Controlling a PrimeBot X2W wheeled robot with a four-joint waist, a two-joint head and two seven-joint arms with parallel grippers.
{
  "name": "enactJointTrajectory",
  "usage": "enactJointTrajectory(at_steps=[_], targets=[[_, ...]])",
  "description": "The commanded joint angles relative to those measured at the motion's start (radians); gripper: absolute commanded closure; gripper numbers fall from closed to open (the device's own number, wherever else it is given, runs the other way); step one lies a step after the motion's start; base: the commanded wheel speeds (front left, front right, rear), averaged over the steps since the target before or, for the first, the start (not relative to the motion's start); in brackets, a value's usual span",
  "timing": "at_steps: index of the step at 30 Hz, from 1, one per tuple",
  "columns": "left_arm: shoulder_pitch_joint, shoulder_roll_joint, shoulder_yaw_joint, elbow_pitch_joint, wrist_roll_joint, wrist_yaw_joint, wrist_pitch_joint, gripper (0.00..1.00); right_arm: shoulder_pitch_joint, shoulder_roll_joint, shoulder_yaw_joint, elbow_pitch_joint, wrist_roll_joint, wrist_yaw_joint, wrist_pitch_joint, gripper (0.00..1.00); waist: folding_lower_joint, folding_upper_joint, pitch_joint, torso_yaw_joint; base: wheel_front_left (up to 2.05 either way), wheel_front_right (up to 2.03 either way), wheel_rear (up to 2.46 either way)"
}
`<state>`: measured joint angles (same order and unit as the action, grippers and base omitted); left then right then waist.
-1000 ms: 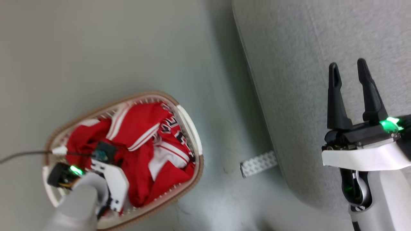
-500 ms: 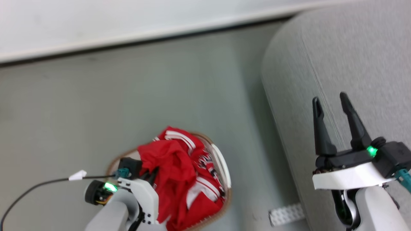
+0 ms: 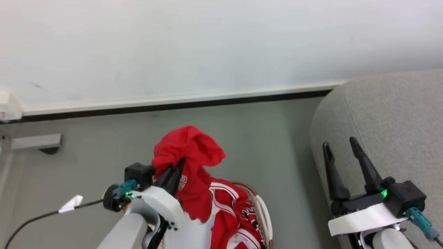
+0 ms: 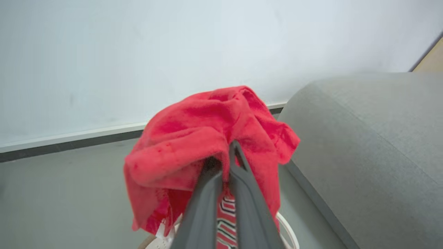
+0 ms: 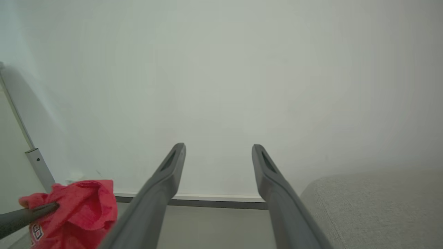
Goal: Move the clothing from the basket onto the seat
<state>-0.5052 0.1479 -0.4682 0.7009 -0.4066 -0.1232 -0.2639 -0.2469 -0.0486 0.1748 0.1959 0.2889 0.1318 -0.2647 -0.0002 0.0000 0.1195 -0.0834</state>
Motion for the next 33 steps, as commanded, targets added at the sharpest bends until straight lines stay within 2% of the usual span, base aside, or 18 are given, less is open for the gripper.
enactJointTrajectory(at_steps=[1,7,11,17,26,33], targets=[[0.01,0.009,0.004,-0.015,-0.011,0.001,-0.001,1.0,0.014,-0.003,0.002,0.006,0.0,-0.002,0.0,0.0,0.0002,0.0,-0.027,0.022,0.0,0.0,0.0],[-0.011,0.025,0.013,-0.196,-0.003,0.019,0.014,1.0,0.028,-0.003,0.031,0.015,0.01,-0.002,0.0,0.0,0.0002,0.0,-0.051,0.029,0.0,0.0,0.0],[-0.023,0.041,0.03,-0.354,-0.025,0.038,0.064,1.0,0.033,-0.003,0.066,0.02,0.021,-0.002,0.0,0.0,0.0002,0.0,-0.061,0.023,0.0,0.0,0.0],[-0.008,0.067,0.048,-0.507,-0.038,0.069,0.126,1.0,0.03,-0.003,0.106,0.023,0.029,-0.002,0.0,0.0,0.0002,0.0,-0.061,0.009,0.0,0.0,0.0],[0.029,0.074,0.039,-0.585,-0.046,0.093,0.161,1.0,0.006,-0.004,0.193,0.029,0.037,-0.002,0.0,0.0,0.0002,0.0,-0.067,0.007,0.0,0.0,0.0],[0.052,0.051,0.001,-0.563,-0.041,0.085,0.148,1.0,-0.056,-0.055,0.401,0.053,0.143,-0.002,0.0,0.0,0.0002,0.0,-0.062,0.033,0.0,0.0,0.0]])
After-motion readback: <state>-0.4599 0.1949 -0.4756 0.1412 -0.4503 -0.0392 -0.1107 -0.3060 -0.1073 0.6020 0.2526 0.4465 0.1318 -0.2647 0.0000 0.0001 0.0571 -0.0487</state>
